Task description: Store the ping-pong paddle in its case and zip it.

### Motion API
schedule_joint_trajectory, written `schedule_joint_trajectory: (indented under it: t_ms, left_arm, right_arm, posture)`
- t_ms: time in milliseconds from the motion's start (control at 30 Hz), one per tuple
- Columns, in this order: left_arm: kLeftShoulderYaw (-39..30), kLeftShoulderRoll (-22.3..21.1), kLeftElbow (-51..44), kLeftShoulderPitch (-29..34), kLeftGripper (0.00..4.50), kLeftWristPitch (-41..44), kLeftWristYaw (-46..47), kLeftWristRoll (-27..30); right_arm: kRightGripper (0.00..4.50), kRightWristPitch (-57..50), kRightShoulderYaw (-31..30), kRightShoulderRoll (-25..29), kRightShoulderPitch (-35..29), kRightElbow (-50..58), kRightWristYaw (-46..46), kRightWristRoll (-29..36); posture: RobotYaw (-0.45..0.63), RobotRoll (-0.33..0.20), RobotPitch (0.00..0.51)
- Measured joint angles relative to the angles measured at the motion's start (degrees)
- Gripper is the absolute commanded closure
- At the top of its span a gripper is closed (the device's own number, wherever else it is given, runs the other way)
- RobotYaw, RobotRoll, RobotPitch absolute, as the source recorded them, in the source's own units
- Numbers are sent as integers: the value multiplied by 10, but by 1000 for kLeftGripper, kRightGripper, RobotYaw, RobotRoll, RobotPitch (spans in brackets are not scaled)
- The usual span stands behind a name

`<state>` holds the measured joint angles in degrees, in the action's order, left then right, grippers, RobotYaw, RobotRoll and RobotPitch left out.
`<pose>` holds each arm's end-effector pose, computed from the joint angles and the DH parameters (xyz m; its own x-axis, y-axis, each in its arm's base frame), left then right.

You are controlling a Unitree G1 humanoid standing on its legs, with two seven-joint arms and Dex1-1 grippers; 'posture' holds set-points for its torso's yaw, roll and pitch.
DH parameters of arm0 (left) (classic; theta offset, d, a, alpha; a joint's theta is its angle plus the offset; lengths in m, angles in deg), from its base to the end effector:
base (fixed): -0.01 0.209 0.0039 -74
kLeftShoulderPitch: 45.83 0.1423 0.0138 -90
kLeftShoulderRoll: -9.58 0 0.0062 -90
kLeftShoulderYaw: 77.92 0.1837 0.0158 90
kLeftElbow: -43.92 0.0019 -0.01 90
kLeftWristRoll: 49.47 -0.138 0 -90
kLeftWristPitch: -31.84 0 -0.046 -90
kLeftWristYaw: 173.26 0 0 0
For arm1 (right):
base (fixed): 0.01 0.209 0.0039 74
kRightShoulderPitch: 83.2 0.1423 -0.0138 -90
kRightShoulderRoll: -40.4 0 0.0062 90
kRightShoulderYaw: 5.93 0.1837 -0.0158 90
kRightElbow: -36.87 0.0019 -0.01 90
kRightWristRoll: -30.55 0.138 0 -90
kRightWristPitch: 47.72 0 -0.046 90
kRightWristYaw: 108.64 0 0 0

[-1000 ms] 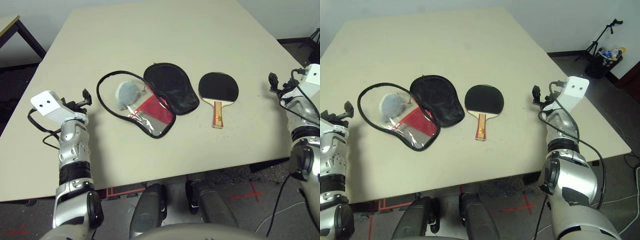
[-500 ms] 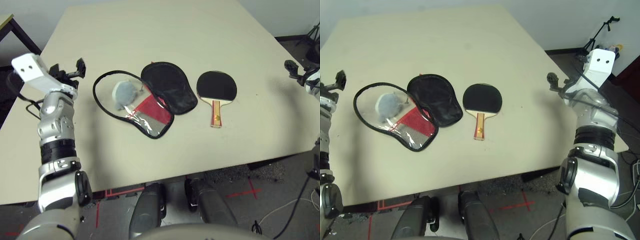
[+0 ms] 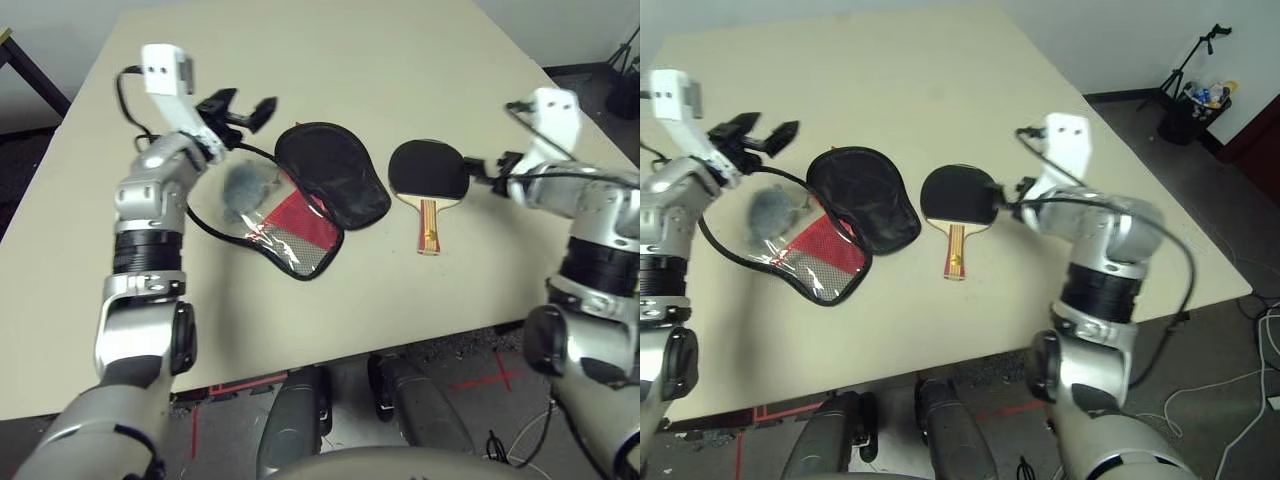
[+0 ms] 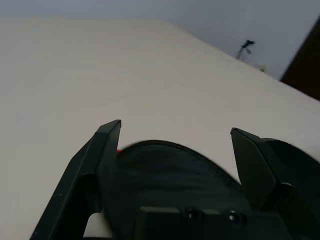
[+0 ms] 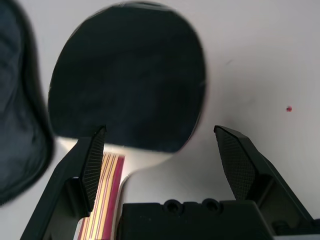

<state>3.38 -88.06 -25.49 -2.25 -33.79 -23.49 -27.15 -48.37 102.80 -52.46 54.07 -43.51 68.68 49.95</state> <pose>0.3266 0.2163 0.2005 0.8705 -0.4802 0.1077 0.4862 0.8730 -0.0377 0.2782 -0.1810 0.2184 0.8442 0.1338 -0.5191 -0.0646 0.9867 0.1493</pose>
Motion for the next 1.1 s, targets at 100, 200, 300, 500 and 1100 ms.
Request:
schedule_joint_trajectory:
  t_ms: [100,200,300,500,1100]
  left_arm:
    - [26,26,-20,17,0,19,-18,1]
    - [64,40,-39,33,0,60,-53,6]
    - [94,46,-55,48,0,81,-74,5]
    - [104,55,-66,51,0,90,-80,4]
    - [95,68,-72,51,0,98,-65,-1]
  right_arm:
    - [40,-3,-3,-22,-1,17,-16,1]
    - [40,-4,-15,-36,-7,19,-28,6]
    - [40,-4,-28,-40,-11,21,-37,13]
    - [40,-4,-44,-41,-23,8,-62,43]
    - [40,-5,-87,60,15,-160,-88,196]
  posture:
    - [-204,0,151]
    - [-212,0,157]
    - [-213,0,161]
    - [-221,0,171]
    - [-200,0,177]
